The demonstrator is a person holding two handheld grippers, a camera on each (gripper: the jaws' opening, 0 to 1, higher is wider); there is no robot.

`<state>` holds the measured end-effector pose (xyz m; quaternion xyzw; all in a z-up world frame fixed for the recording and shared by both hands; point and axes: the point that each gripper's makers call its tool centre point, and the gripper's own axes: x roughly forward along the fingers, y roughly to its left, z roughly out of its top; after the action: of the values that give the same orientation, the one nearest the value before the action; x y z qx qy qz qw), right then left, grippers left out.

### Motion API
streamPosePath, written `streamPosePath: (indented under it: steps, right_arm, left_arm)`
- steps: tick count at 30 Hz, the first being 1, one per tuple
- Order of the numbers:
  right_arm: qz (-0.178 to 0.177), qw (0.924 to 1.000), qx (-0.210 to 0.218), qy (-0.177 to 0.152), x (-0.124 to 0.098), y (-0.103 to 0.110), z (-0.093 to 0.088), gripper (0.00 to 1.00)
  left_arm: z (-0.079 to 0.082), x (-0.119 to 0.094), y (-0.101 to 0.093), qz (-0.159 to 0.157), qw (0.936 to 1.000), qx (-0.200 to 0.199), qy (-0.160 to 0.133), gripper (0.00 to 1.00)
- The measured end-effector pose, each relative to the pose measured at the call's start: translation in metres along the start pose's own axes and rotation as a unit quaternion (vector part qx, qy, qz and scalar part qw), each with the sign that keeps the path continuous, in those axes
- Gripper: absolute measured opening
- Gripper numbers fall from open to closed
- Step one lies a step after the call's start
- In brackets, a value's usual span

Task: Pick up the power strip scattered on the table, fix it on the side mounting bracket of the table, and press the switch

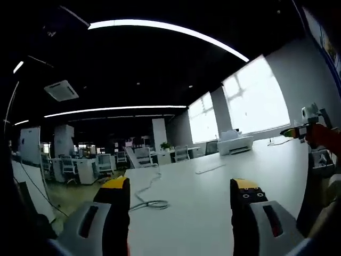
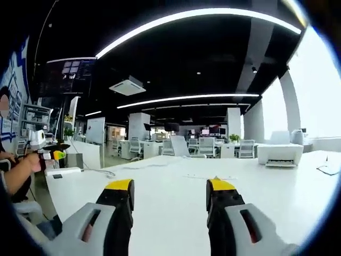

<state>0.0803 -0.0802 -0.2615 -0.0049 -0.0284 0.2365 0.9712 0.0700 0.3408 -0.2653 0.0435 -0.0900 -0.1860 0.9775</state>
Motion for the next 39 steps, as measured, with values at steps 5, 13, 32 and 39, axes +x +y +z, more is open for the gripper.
streamPosePath:
  steps: [5,13,32,39]
  right_arm:
    - [-0.005,0.9999,-0.005,0.007,-0.003,-0.002,-0.01,0.52]
    - [-0.003,1.0,-0.004,0.005,-0.001,0.003,-0.007,0.52]
    - [-0.004,1.0,-0.005,0.002,-0.003,0.002,-0.003,0.54]
    - [-0.004,1.0,-0.001,-0.001,-0.005,0.004,-0.002,0.54]
  left_arm:
    - [-0.006,0.001,-0.001,0.0,1.0,-0.008,0.002,0.82]
    - [0.001,0.0,-0.001,-0.001,0.9999,-0.009,-0.005,0.82]
    - [0.005,0.001,-0.001,-0.001,0.9998,-0.016,-0.01,0.82]
    - [0.008,0.0,-0.005,-0.006,0.9998,-0.016,-0.012,0.82]
